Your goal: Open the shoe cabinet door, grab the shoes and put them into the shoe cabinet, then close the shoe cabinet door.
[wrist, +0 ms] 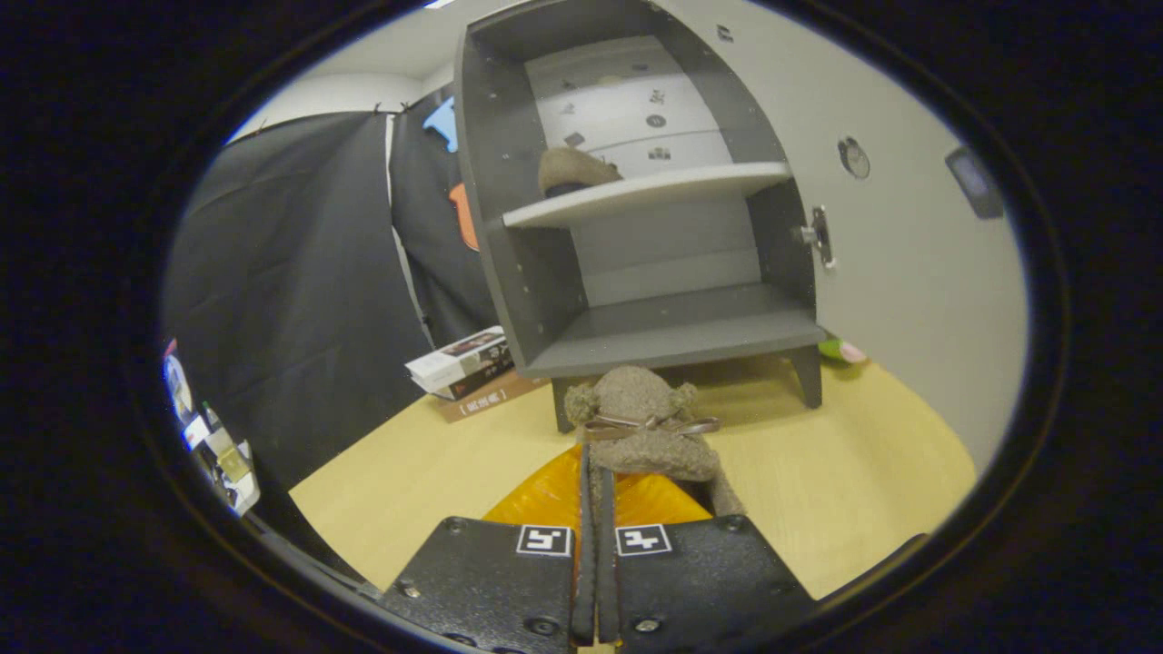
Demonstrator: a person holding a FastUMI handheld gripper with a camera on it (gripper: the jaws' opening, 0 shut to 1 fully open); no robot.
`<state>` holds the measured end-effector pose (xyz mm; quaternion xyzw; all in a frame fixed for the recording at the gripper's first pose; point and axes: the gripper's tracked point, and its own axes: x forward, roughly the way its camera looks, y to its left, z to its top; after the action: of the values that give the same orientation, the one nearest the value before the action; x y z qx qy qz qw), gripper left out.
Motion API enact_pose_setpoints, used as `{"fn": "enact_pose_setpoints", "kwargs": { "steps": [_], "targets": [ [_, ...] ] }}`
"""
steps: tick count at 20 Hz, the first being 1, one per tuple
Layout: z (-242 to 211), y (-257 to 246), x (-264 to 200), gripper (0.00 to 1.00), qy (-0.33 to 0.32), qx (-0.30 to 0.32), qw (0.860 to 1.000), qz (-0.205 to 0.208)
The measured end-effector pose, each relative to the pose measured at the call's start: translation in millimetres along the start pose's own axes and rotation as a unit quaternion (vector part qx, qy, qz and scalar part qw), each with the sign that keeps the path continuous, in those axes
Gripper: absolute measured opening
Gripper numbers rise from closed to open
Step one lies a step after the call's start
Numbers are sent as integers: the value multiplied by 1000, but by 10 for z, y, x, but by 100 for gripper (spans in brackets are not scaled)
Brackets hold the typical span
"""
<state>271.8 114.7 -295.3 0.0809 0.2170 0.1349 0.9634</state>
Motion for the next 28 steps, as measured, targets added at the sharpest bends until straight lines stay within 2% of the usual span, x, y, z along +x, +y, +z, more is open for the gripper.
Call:
{"fn": "enact_pose_setpoints", "kwargs": {
  "steps": [4,7,13,21,23,28],
  "targets": [
    [431,214,-397,5,-28,-6,999,24],
    [682,323,-723,5,-45,-33,998,25],
    [1200,390,-1205,5,-81,-64,995,-10],
    [2480,347,-1224,5,-159,-45,986,-4],
    [2849,267,-1217,5,-195,-65,979,-14],
    [3435,153,-1195,5,-221,-84,969,-71]
  ]
}}
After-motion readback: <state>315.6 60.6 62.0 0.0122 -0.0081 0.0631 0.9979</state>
